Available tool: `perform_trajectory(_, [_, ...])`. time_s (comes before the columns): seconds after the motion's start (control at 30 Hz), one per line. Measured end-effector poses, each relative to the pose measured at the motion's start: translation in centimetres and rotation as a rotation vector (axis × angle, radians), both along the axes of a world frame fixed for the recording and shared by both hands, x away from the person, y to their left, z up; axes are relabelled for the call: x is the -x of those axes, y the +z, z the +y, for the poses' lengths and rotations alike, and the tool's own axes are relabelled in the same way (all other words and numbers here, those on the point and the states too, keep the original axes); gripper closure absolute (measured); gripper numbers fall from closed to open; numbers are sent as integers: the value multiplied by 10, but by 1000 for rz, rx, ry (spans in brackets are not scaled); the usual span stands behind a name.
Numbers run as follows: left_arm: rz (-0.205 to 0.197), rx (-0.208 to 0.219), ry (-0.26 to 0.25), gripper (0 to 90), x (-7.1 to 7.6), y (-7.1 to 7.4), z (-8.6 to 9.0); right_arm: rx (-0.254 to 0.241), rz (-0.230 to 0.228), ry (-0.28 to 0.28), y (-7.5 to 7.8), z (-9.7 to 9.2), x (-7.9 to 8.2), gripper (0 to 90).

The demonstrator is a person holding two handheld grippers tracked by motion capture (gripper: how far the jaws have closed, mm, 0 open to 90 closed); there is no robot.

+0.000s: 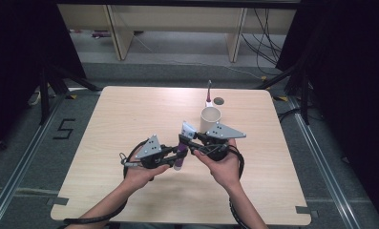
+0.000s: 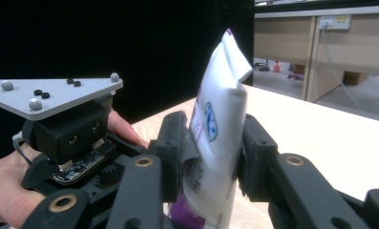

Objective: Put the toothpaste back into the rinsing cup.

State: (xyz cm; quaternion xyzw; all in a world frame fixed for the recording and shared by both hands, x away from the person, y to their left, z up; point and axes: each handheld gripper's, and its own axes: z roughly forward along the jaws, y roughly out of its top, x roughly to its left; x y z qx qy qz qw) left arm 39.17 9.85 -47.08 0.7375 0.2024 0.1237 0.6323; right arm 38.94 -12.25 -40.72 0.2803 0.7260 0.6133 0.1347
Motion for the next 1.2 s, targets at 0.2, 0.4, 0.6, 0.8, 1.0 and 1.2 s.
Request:
perform_trajectory(0.2, [13, -1, -18, 702, -1, 2, -1, -4, -13, -5, 2, 0, 5, 768])
perform_trajectory(0.4, [-14, -74, -10, 577, 0, 8, 1, 32, -44, -32, 4, 1, 6, 789])
perform_trajectory(0.6, [-31, -152, 19, 469, 5, 6, 17, 48, -59, -83, 10, -9, 3, 791])
perform_trajectory(0.8, [-21, -166, 105, 415, 12, -2, 44, 37, -62, -126, 18, -18, 1, 791])
perform_trajectory(1.0, [-18, -108, 213, 402, 21, -14, 71, 38, -91, -169, 22, -27, -3, 791])
perform_trajectory(1.2, [6, -77, 315, 408, 26, -35, 95, 46, -112, -188, 25, -31, -6, 791])
